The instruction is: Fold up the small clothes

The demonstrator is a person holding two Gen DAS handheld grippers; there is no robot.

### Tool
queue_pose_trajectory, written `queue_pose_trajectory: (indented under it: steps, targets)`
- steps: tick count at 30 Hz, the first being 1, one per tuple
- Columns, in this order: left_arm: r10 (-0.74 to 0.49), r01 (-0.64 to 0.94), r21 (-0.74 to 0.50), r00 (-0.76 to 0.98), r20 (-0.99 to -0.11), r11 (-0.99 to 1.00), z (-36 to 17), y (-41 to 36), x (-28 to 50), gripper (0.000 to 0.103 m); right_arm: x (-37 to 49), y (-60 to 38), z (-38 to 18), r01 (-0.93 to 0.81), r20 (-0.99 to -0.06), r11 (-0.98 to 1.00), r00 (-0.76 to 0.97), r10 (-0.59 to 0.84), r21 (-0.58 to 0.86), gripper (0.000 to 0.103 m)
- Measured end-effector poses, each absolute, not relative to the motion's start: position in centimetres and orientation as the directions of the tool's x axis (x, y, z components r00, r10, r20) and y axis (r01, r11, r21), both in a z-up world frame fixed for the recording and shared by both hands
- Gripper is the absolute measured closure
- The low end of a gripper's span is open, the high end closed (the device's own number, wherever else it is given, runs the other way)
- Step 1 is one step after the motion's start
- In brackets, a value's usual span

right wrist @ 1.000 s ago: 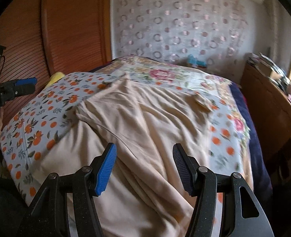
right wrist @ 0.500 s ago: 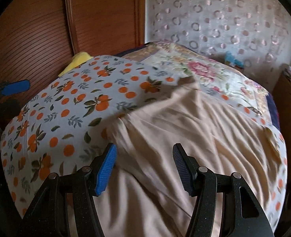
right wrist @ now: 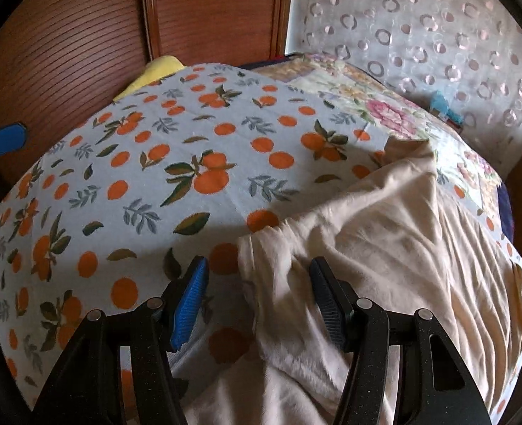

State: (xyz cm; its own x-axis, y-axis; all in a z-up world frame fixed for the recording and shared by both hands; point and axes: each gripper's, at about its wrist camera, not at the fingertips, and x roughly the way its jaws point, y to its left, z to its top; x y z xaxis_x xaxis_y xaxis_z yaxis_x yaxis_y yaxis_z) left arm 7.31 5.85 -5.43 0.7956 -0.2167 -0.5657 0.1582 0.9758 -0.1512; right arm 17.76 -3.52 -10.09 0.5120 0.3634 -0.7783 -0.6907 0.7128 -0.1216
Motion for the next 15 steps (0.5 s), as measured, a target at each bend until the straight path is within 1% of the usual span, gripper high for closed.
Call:
queue_pose_trajectory:
  steps: [1, 2, 3, 4, 6, 8, 11, 15]
  targets:
    - [-0.218, 0.158, -0.153, 0.794, -0.567, 0.975, -5.5, 5.8, 7.3, 0.032, 17.9, -3.6, -10.1, -0.692, -0.777, 0.713, 0.511, 0.368, -0.117, 0.043]
    - [-0.219, 0.159, -0.154, 0.793, -0.569, 0.975, -5.6, 5.8, 7.3, 0.032, 17.9, -3.6, -10.1, -0.690, -0.775, 0.714, 0.513, 0.369, -0.117, 0.046]
    - [-0.220, 0.160, -0.155, 0.792, -0.570, 0.975, -5.7, 5.7, 7.3, 0.032, 17.9, -3.4, -10.1, -0.687, -0.770, 0.716, 0.521, 0.368, -0.123, 0.058]
    - [-0.223, 0.162, -0.156, 0.790, -0.571, 0.974, -5.7, 5.5, 7.2, 0.032, 17.8, -3.8, -9.9, -0.687, -0.766, 0.716, 0.525, 0.371, -0.124, 0.077]
    - [-0.229, 0.170, -0.156, 0.788, -0.572, 0.973, -5.8, 5.2, 7.2, 0.032, 18.0, -4.0, -10.1, -0.681, -0.763, 0.721, 0.532, 0.366, -0.129, 0.094]
    - [-0.234, 0.178, -0.152, 0.784, -0.575, 0.972, -5.9, 4.8, 7.1, 0.032, 18.0, -4.9, -9.0, -0.671, -0.746, 0.735, 0.536, 0.395, -0.093, 0.097]
    - [-0.242, 0.190, -0.149, 0.781, -0.576, 0.970, -5.9, 4.2, 7.1, 0.032, 17.8, -7.1, -6.0, -0.642, -0.669, 0.764, 0.595, 0.445, -0.062, 0.099]
    - [-0.260, 0.211, -0.152, 0.776, -0.574, 0.966, -5.9, 3.5, 6.9, 0.032, 19.0, -10.6, -2.9, -0.565, -0.615, 0.820, 0.679, 0.400, -0.090, 0.099]
